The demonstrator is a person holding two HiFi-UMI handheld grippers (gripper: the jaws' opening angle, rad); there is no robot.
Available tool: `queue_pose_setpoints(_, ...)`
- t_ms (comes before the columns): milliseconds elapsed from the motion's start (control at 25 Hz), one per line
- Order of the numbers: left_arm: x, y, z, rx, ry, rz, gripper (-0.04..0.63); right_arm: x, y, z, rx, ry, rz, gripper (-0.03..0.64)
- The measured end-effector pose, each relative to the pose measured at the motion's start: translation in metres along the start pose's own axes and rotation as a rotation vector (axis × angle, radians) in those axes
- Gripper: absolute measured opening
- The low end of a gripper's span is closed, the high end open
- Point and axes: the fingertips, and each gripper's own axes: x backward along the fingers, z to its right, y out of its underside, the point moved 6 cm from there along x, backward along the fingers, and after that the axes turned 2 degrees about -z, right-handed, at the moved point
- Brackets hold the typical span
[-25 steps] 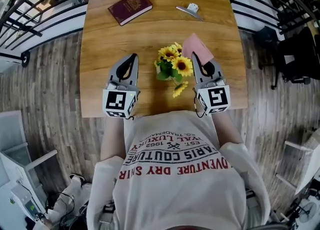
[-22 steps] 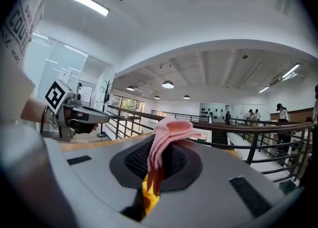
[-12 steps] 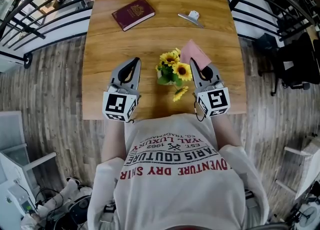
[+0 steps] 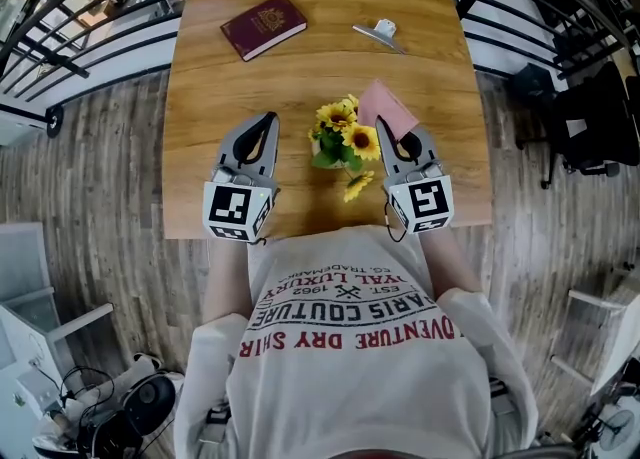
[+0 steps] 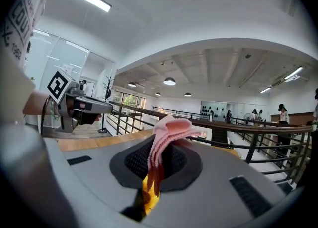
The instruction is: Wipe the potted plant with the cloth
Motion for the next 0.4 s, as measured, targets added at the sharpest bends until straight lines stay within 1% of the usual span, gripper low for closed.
queue_pose_setpoints(280,-0.0027,-0.0009,0.004,-0.016,0.018,0.008,0.017,0.0023,0.0016,0.0054,-0.006,0.014,0.009,0.034)
queue_pose_setpoints(400,-0.0028,0.0023,0.0044,-0.042,0.012,-0.001,0.017,0.0017,0.0044,0.0049,-0.002,0.016,0.009,0.034)
